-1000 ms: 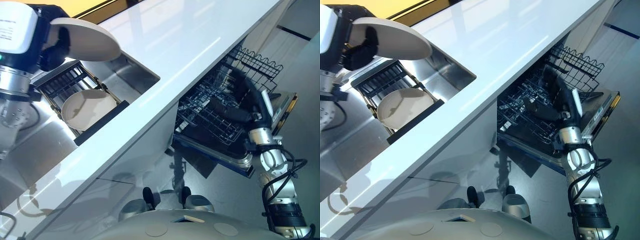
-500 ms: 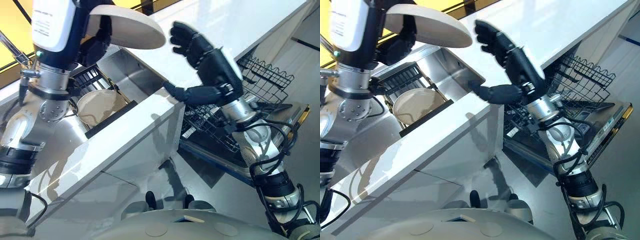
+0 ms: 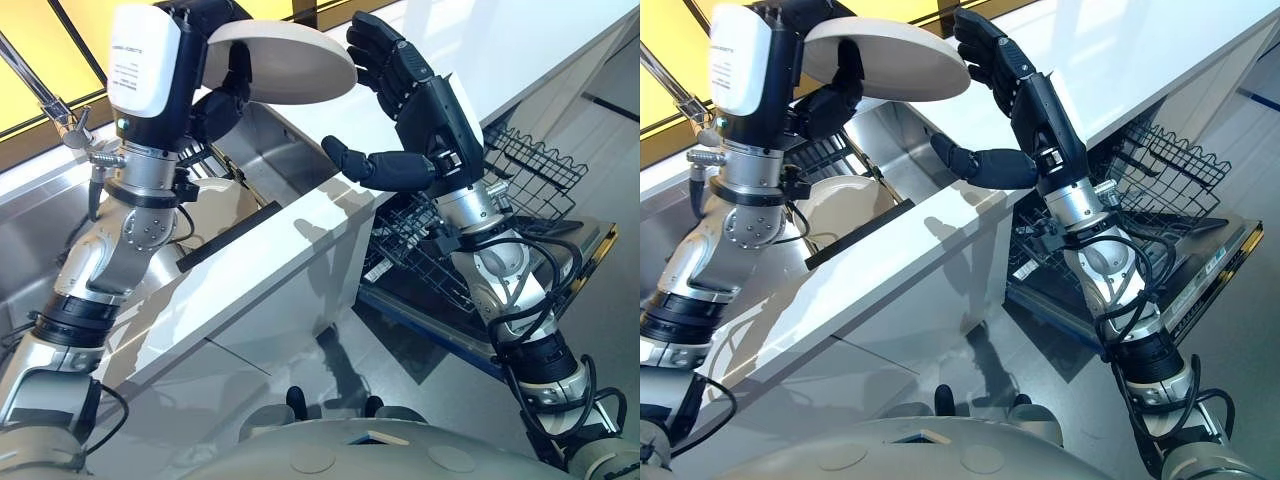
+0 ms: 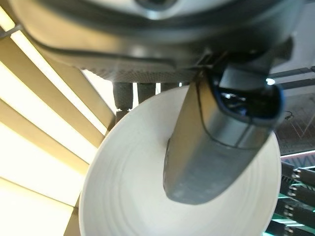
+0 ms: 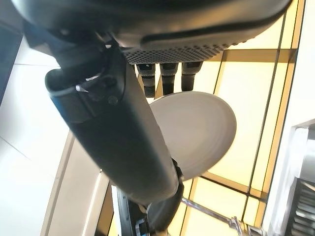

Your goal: Pick up plates and place into dishwasher.

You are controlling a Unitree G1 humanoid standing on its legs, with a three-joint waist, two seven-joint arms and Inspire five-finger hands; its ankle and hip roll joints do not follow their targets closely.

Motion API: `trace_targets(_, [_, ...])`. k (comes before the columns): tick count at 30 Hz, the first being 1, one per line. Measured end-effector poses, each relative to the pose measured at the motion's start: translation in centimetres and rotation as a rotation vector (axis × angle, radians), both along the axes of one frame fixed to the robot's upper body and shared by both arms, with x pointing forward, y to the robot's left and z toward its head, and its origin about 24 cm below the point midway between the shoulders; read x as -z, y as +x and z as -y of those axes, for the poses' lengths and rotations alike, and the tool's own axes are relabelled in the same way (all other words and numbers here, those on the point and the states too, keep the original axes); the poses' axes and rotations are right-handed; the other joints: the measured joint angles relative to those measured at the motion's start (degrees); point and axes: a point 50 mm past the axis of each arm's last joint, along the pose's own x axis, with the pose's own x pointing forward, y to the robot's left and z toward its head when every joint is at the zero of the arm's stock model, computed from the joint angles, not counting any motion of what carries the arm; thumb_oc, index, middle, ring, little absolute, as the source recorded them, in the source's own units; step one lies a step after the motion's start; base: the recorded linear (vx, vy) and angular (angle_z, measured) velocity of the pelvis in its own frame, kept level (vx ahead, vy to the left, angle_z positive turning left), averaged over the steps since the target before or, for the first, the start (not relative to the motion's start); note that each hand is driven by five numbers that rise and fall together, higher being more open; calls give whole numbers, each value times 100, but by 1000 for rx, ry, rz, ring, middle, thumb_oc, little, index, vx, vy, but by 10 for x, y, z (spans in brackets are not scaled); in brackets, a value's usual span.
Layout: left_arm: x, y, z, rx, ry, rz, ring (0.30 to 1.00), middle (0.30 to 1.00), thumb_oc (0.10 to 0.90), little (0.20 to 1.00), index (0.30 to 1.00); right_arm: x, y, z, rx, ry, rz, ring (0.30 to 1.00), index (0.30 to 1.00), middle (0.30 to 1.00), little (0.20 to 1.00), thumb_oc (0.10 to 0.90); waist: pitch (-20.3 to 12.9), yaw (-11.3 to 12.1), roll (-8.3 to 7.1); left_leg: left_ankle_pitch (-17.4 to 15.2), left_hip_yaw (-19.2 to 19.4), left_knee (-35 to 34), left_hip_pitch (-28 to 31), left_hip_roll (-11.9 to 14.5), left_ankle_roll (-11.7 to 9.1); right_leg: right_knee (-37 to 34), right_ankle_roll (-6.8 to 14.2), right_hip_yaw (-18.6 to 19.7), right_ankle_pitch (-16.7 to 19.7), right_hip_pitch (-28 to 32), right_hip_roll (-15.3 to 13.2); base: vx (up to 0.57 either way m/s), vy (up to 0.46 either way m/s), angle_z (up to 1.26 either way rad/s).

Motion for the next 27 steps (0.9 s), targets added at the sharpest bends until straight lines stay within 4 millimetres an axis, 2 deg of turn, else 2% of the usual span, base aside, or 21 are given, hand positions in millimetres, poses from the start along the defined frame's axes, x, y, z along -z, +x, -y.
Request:
trace_targets(2, [7,0,11,50,10,-40,300,300,100,200,300,1,-1,-3,3,-16,10,900,900,900,900,800,0,-4,0,0,0,0,0,0,0,0,0,0,0,0,0,0,0,0])
trace_targets(7, [16,-2,23,106,41,-85,300,300,100,200,300,0,-1,-1,86,-14,56,900,900,900,900,800,0,-27,0,0,4,-1,0,3,0,0,0,5,0,-2,3,0,0,0])
trace_targets(13, [21,-3,23,107,42,-103,300,300,100,200,300,-4,-2,0,96,19,88,900,900,900,900,800,0,-52,0,0,7,-2,1,9,0,-1,1,5,0,-2,3,0,0,0])
trace_targets(14, [22,-4,23,107,41,-106,300,300,100,200,300,-3,-2,-1,85,9,83,825,825,825,812,712,0,-48,0,0,5,-2,1,9,0,-1,1,4,0,-2,3,0,0,0])
trace_targets(15, [22,-4,23,108,42,-107,300,300,100,200,300,-3,-2,-2,75,-1,78,300,300,300,200,100,0,-41,0,0,3,-2,0,9,0,-1,1,2,0,-2,3,0,0,0])
trace_targets(27, [27,-13,27,161,94,-51,300,300,100,200,300,1,2,0,83,-43,25,300,300,300,200,100,1,-23,-1,2,-35,-3,-2,6,3,-1,2,-65,-1,19,-3,4,-1,1])
